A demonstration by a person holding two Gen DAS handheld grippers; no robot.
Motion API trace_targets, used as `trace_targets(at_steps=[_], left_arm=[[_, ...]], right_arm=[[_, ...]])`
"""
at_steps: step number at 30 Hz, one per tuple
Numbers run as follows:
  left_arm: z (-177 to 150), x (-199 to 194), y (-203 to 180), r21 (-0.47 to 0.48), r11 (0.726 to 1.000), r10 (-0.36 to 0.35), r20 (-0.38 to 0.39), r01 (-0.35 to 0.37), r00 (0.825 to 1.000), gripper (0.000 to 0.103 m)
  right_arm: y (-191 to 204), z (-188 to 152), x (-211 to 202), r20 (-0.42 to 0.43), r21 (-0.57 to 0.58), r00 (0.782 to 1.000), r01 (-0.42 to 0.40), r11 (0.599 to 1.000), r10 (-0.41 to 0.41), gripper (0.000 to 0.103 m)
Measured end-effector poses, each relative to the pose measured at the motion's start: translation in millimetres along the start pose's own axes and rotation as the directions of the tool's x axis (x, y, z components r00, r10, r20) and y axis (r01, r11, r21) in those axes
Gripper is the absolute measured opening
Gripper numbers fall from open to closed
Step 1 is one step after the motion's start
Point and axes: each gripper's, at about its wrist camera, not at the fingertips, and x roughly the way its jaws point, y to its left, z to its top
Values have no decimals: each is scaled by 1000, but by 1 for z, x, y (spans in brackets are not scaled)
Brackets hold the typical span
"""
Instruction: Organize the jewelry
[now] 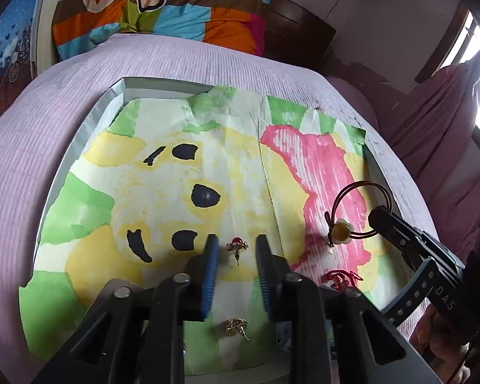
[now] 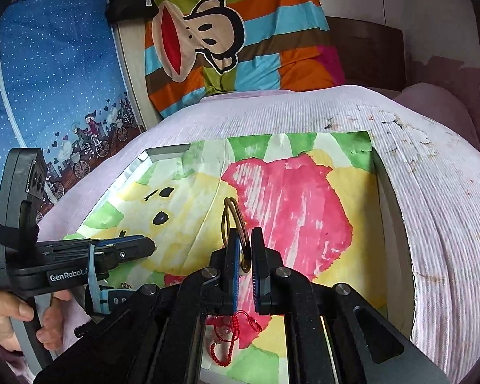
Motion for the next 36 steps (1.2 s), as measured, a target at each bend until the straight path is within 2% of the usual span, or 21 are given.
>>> trace_targets(at_steps=[2,4,6,8,14,15,16,17,19,25,29,36], left_arm=[[-2,-11,3,-24,1000,9,51,-8,999,56],[-3,-21,5,-40,999,18,86,-15,996,59],[-4,-28,5,-39,999,31,105,-27,994,60],[-9,-39,6,-37,998,46,142,-42,989,71],[-25,-80,9,-38,997,69,294,-61,953,90],[-29,-88,10,-33,998,69,320,-62,945,96],[-33,-96,10,-25,997,71,347,-66,935,101],[-38,-103,10,-15,997,74,373,-73,925,103],[-46,-115,7,14,996,71,416,-84,907,103],[-67,-140,-3,81,989,68,477,-121,876,103],[-84,-155,-5,106,987,48,514,-119,856,103],[-114,-168,-11,157,974,50,554,-164,831,103]], right_arm=[[-3,-2,-5,11,5,1000,1,1000,-1,22],[-4,-4,-12,33,6,999,2,1000,-2,35],[-5,-6,-20,57,7,998,1,1000,-1,38],[-3,-7,-29,83,8,997,8,1000,-8,41],[3,-17,-72,222,14,975,27,1000,-30,63],[3,-20,-79,240,14,970,29,999,-32,66],[5,-22,-86,258,13,966,32,999,-34,73],[7,-26,-94,279,11,960,39,999,-40,79],[11,-31,-105,308,6,950,47,999,-47,82],[15,-51,-134,367,25,928,62,998,-67,101],[16,-65,-152,403,21,912,79,997,-80,102],[24,-92,-183,472,-5,876,111,994,-95,102]])
